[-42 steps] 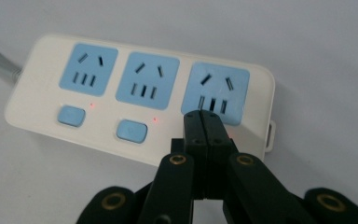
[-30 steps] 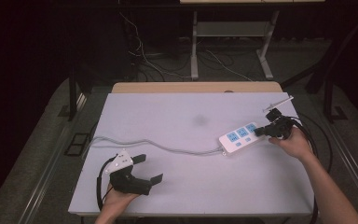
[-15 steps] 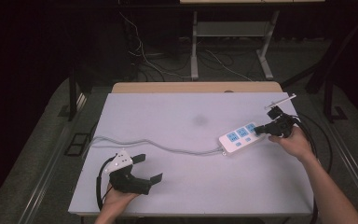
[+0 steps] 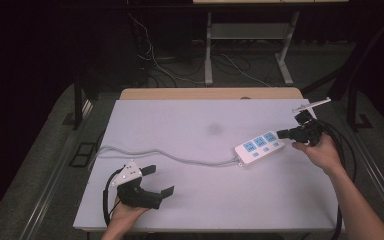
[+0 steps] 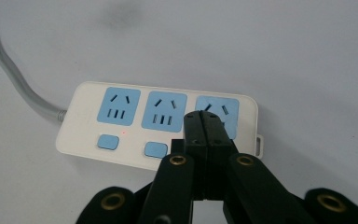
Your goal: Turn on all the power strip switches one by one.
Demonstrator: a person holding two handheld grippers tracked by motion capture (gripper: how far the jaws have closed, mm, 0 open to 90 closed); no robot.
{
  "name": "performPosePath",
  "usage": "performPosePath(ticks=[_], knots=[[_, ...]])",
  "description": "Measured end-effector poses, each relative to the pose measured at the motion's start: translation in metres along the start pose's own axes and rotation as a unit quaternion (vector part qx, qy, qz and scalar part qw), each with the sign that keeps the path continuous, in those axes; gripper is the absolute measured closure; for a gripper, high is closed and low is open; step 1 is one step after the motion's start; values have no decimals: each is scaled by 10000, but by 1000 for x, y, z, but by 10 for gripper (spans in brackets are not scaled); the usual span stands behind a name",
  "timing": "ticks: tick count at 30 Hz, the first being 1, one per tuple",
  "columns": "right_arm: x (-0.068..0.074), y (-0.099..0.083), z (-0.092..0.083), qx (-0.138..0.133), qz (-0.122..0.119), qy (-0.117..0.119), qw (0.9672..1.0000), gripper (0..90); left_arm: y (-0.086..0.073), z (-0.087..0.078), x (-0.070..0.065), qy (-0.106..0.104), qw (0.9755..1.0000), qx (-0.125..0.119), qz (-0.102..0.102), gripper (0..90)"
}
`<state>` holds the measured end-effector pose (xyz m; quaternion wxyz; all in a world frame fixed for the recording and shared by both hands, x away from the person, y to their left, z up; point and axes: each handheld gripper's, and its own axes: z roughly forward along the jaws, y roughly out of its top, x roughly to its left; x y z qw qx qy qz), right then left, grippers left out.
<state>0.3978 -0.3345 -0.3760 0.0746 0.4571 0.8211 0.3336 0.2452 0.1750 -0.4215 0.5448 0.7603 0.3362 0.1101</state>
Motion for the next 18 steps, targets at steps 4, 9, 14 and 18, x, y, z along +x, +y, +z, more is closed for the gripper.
performPosePath(ticks=[4, 9, 14, 18], knots=[[5, -1, -9, -136, 54, 27, 9999, 897, 0, 0, 0, -3, 10000, -27, -13, 9], [13, -5, -20, -427, 212, 28, 9989, 718, 0, -1, -1, -1, 10000, -49, -12, 9], [20, -15, -30, -756, 427, 101, 9962, 486, 1, -1, -1, -11, 10000, -86, -34, 9], [28, -25, -36, -958, 505, 41, 9941, 294, 1, -2, -1, -10, 9999, -92, -38, 9]])
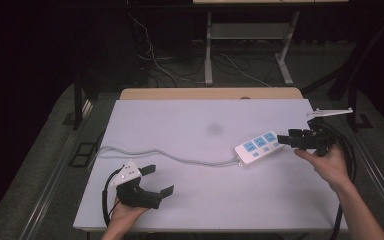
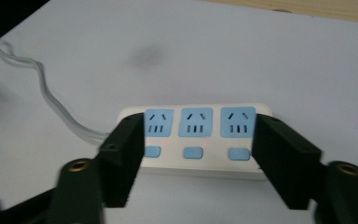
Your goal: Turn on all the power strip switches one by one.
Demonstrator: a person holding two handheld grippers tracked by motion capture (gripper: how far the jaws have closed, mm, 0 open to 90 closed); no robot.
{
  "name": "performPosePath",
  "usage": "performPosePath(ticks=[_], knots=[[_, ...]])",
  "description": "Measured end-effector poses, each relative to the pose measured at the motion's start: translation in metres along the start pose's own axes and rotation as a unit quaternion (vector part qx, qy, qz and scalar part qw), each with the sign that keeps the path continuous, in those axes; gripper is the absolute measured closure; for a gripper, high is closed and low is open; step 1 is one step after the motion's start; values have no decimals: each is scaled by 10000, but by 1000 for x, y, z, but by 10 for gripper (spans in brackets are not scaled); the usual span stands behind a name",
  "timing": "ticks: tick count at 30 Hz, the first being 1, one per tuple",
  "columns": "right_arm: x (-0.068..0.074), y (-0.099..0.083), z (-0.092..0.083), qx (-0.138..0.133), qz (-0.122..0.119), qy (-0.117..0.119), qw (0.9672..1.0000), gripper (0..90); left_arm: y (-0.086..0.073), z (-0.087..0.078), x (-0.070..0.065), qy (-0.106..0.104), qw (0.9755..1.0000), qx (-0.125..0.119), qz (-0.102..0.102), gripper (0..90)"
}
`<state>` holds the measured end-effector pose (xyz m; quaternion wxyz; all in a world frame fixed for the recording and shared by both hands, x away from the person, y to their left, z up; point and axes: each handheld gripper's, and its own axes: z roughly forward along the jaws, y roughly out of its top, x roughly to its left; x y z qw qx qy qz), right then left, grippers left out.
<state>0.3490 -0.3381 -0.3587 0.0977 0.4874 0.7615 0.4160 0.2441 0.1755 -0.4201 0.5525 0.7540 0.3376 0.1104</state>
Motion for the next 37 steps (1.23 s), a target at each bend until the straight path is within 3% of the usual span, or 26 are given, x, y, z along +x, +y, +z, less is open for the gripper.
performPosePath(ticks=[3, 5, 9, 24, 29, 37], knots=[[6, -9, -5, -67, -37, 32, 10000, 77, 0, 0, 0, 5, 10000, -3, -3, 9], [10, -14, -7, -142, -36, 40, 9999, 4, 0, 0, 0, 10, 10000, -7, -6, 9], [17, -26, -12, -366, -55, 244, 9990, 4, 0, 0, 0, 15, 10000, -3, -4, 9], [40, -79, -17, -636, 41, 684, 9956, 4, 0, 0, 0, 22, 10000, 10, -17, 8], [52, -98, -9, -586, -35, 804, 9950, 5, -1, 0, 0, 11, 10000, 49, -19, 7], [59, -110, -2, -485, -178, 811, 9954, 5, -1, 2, 1, 4, 9999, 147, -47, 1]])
